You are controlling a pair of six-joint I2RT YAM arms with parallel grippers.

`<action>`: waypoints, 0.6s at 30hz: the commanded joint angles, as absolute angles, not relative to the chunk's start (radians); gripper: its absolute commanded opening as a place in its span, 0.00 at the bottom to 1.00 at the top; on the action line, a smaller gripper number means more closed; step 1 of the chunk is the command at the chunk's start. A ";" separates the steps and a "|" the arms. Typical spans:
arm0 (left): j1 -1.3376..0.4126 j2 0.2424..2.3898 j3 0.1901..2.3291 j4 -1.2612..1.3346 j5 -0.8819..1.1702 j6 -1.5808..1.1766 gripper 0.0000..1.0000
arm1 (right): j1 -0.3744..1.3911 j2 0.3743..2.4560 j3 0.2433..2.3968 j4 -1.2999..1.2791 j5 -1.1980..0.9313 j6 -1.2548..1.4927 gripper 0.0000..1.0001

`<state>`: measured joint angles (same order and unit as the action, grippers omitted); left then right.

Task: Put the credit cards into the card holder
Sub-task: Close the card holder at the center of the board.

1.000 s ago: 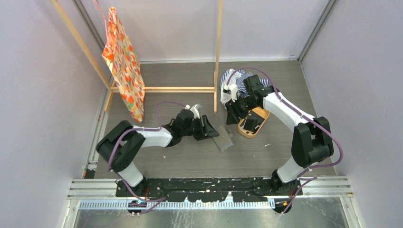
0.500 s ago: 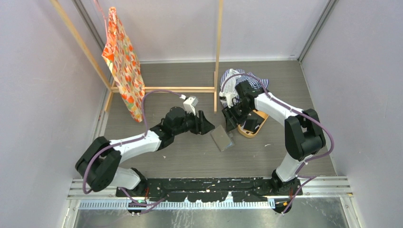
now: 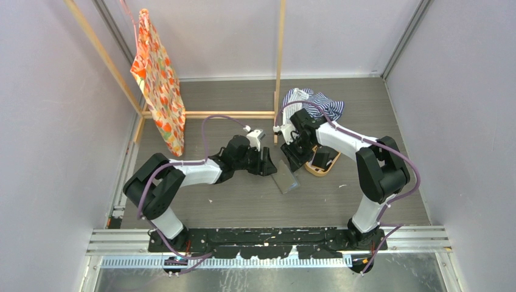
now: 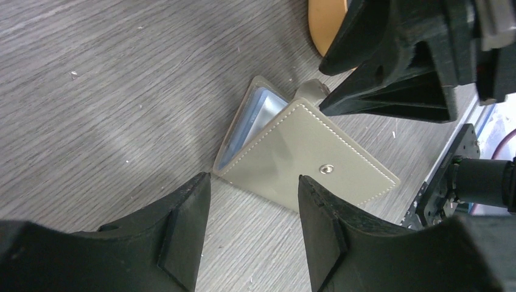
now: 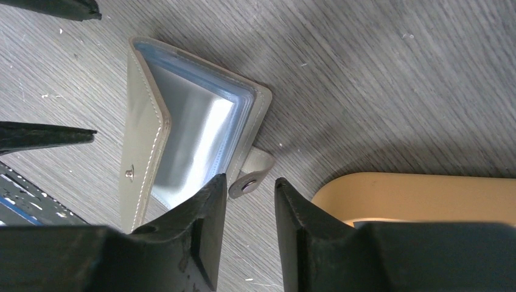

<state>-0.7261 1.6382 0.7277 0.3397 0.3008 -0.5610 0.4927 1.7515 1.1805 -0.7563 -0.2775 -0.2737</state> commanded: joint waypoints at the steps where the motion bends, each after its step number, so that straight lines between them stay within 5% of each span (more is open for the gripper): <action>1: -0.724 1.672 0.768 0.322 0.327 -0.501 0.57 | 0.497 1.741 1.193 -0.748 -0.249 -0.274 0.33; 10: -0.724 1.707 0.766 0.403 0.434 -0.390 0.59 | 0.482 1.715 1.205 -0.764 -0.284 -0.289 0.08; 18: -0.724 1.729 0.790 0.387 0.458 -0.288 0.59 | 0.423 1.696 1.217 -0.800 -0.434 -0.324 0.05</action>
